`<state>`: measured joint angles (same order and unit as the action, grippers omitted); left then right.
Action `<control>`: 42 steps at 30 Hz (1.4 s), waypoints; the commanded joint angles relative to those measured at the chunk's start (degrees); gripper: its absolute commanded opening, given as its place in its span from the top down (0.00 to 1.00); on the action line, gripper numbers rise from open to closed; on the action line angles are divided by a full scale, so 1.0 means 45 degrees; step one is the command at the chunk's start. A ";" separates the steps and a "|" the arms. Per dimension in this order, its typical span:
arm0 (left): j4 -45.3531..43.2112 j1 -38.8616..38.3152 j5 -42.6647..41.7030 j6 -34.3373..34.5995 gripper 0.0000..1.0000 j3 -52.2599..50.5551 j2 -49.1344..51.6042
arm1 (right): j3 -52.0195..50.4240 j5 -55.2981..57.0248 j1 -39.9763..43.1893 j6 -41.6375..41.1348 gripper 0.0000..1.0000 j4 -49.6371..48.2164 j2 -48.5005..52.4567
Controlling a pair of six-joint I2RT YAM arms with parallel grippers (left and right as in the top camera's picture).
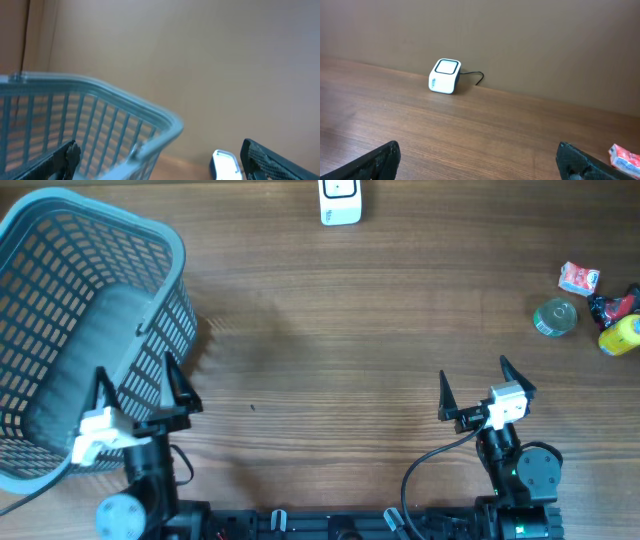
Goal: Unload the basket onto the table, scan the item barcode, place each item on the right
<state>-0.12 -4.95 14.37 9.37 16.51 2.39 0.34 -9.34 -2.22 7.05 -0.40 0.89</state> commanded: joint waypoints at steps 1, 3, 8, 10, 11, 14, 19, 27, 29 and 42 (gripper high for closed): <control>-0.0034 0.0500 -0.0714 -0.0039 0.00 -0.1234 -0.0491 | -0.0010 0.0189 -0.0015 -0.0228 0.00 -0.0039 -0.0151; -0.0068 0.0622 -0.0714 -0.0039 0.00 -0.1603 -0.0491 | -0.0010 0.0189 -0.0015 -0.0238 0.00 -0.0039 -0.0151; -0.0029 0.0699 -0.0330 -0.0107 0.00 -0.2409 -0.0491 | -0.0010 0.0189 -0.0015 -0.0233 0.00 -0.0039 -0.0151; -0.0024 0.0835 -0.0330 -0.0131 0.00 -0.3055 -0.0491 | -0.0010 0.0189 -0.0015 -0.0233 0.00 -0.0039 -0.0151; -0.0024 0.0840 -0.0335 -0.0126 0.00 -0.3298 -0.0491 | -0.0010 0.0189 -0.0015 -0.0233 0.00 -0.0039 -0.0151; 0.0631 0.0831 -0.0476 -0.0121 0.00 -0.3599 -0.0491 | -0.0010 0.0189 -0.0015 -0.0233 0.00 -0.0039 -0.0151; 0.0782 0.0855 -0.0573 -0.0801 0.00 -0.3599 -0.0491 | -0.0010 0.0189 -0.0015 -0.0233 0.00 -0.0039 -0.0151; 0.0850 0.0855 -0.1171 -0.1025 0.00 -0.3599 -0.0491 | -0.0010 0.0194 -0.0015 -0.0233 0.00 -0.0039 -0.0151; 0.0860 0.0855 -0.1292 -0.1030 0.00 -0.3599 -0.0491 | -0.0010 0.0189 -0.0015 -0.0233 0.00 -0.0039 -0.0151; 0.0860 0.0855 -0.1336 -0.0991 0.00 -0.3599 -0.0491 | -0.0010 0.0189 -0.0015 -0.0233 0.00 -0.0039 -0.0151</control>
<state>3.42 -1.43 9.08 6.09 0.60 0.78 0.34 -9.30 -2.22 7.05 -0.43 0.89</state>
